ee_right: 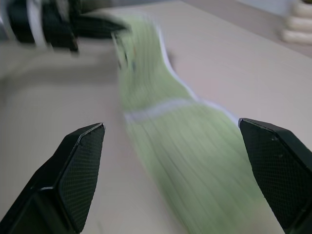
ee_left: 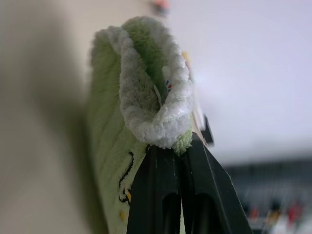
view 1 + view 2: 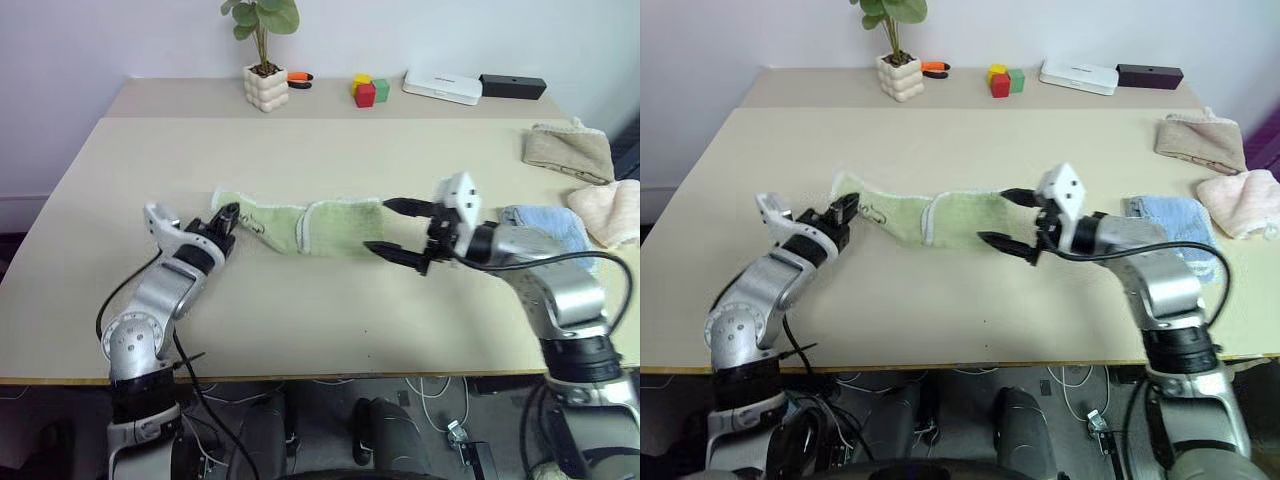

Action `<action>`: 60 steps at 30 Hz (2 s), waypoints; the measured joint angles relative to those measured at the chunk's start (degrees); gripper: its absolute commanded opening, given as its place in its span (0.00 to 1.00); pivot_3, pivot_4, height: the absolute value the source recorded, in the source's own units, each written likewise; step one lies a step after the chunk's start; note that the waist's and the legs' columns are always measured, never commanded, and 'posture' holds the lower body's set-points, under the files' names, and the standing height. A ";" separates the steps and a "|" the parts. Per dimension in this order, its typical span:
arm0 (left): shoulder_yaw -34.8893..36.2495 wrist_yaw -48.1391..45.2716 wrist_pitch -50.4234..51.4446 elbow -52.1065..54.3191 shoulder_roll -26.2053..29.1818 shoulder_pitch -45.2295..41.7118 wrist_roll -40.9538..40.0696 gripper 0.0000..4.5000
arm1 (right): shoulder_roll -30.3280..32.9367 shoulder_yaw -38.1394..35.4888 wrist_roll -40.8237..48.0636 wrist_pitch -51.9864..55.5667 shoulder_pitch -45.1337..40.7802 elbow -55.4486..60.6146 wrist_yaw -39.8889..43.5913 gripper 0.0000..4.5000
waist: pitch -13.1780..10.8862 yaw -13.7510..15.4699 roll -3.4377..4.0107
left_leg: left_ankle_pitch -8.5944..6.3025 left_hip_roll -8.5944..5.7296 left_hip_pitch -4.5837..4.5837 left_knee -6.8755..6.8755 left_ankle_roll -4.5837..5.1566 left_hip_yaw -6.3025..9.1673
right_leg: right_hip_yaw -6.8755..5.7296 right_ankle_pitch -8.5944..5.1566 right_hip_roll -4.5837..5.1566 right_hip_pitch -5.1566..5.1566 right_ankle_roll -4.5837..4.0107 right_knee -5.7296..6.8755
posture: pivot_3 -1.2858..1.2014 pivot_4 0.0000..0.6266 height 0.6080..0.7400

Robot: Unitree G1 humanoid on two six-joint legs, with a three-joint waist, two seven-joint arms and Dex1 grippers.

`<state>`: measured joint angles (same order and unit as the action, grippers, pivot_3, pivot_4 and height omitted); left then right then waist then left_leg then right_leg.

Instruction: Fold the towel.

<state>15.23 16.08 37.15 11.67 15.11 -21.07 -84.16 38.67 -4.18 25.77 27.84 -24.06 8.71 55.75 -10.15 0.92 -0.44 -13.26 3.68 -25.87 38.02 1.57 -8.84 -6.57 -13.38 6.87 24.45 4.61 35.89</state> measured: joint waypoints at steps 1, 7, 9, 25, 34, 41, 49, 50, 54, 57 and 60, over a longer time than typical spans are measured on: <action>-1.92 -2.89 0.55 0.08 0.71 -1.60 2.38 0.02 | 0.96 -1.36 0.25 -0.32 0.82 0.01 0.32 1.00 | 0.01 -0.10 0.02 | 0.00 0.00 0.01 0.00 0.00 -0.01 | 0.00 0.00 0.00 0.00 0.00 0.00 | 0.52 0.24 1.00; -16.41 -24.45 2.12 -8.13 1.75 -9.05 19.06 0.02 | 4.02 -4.51 1.42 -0.23 3.85 0.27 0.83 1.00 | 0.00 -0.20 0.03 | 0.09 0.04 0.02 -0.07 0.06 -0.05 | -0.02 0.00 -0.10 0.07 0.01 0.01 | 0.52 0.24 1.00; -20.39 -31.21 1.81 -12.48 1.59 -11.86 24.72 0.02 | 4.78 -5.40 1.43 -0.14 4.66 0.34 0.33 1.00 | 0.00 -0.18 0.03 | 0.09 0.04 -0.01 -0.06 0.07 -0.03 | -0.01 0.00 -0.08 0.08 0.00 -0.03 | 0.52 0.24 1.00; -27.88 -54.77 -3.33 -41.17 -10.84 -24.11 49.97 0.21 | 5.18 -12.50 4.58 5.11 11.72 12.74 -8.84 1.00 | -0.01 -0.21 0.02 | 0.09 0.04 -0.57 0.04 0.19 0.22 | -0.18 0.10 -0.06 0.40 0.17 -0.12 | 0.52 0.24 1.00; -27.64 -60.59 -1.24 -35.02 -10.30 -21.41 52.68 1.00 | 5.02 -11.52 4.75 5.41 8.81 11.97 -10.60 1.00 | -0.01 -0.24 0.03 | 0.10 0.05 -0.55 0.09 0.20 0.25 | -0.18 0.10 -0.06 0.38 0.18 -0.05 | 0.52 0.24 1.00; -26.53 -71.14 0.64 -17.89 -6.97 -13.77 47.16 1.00 | 3.11 -7.91 2.46 2.46 2.28 4.97 -11.71 1.00 | -0.02 -0.19 0.07 | 0.14 0.06 -0.54 0.16 0.15 0.26 | -0.18 0.12 -0.06 0.41 0.21 0.14 | 0.52 0.24 1.00; -14.78 -62.44 -6.14 -21.69 -10.38 -16.42 46.99 0.91 | -2.67 -5.52 0.98 0.78 -4.50 0.31 -15.80 1.00 | -0.02 -0.27 0.07 | 0.15 0.05 -0.54 0.25 0.17 0.32 | -0.20 0.13 -0.07 0.36 0.24 0.20 | 0.52 0.24 1.00; -13.69 -61.34 -6.81 -22.49 -10.84 -17.14 46.99 0.84 | -3.42 -5.48 0.89 0.66 -4.81 0.13 -16.33 0.94 | -0.02 -0.26 0.07 | 0.15 0.05 -0.54 0.25 0.17 0.32 | -0.20 0.14 -0.07 0.36 0.24 0.20 | 0.52 0.24 1.00; -6.16 -48.41 -17.11 -32.38 -13.87 -22.24 50.84 0.50 | -13.56 -3.37 -2.49 -0.15 -8.11 -1.87 -26.77 0.61 | 0.00 -0.39 0.05 | 0.33 0.01 -0.52 0.22 -0.12 0.27 | -0.22 0.22 -0.10 0.32 0.41 0.22 | 0.52 0.24 1.00; -6.62 -45.88 -20.81 -36.24 -15.71 -23.15 54.02 0.17 | -21.05 -1.02 -7.29 -0.58 -9.45 -5.39 -36.45 0.27 | 0.00 -0.21 0.05 | 0.39 0.00 -0.55 0.22 -0.21 0.11 | -0.25 0.22 -0.10 0.32 0.41 0.22 | 0.52 0.24 1.00; -7.34 -44.30 -21.70 -39.44 -17.42 -23.72 55.94 0.00 | -25.65 1.15 -10.59 -0.83 -9.83 -7.61 -41.73 0.02 | 0.00 -0.25 0.05 | 0.39 0.00 -0.57 0.22 -0.21 0.06 | -0.24 0.22 -0.10 0.32 0.42 0.21 | 0.52 0.24 1.00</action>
<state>7.88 -28.22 15.45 -27.77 -2.30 -44.79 -28.22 13.01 -3.03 15.19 27.01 -33.89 1.10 14.02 -10.15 0.67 -0.39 -12.87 3.67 -26.44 38.24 1.36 -8.78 -6.82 -13.16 6.77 24.77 5.03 36.10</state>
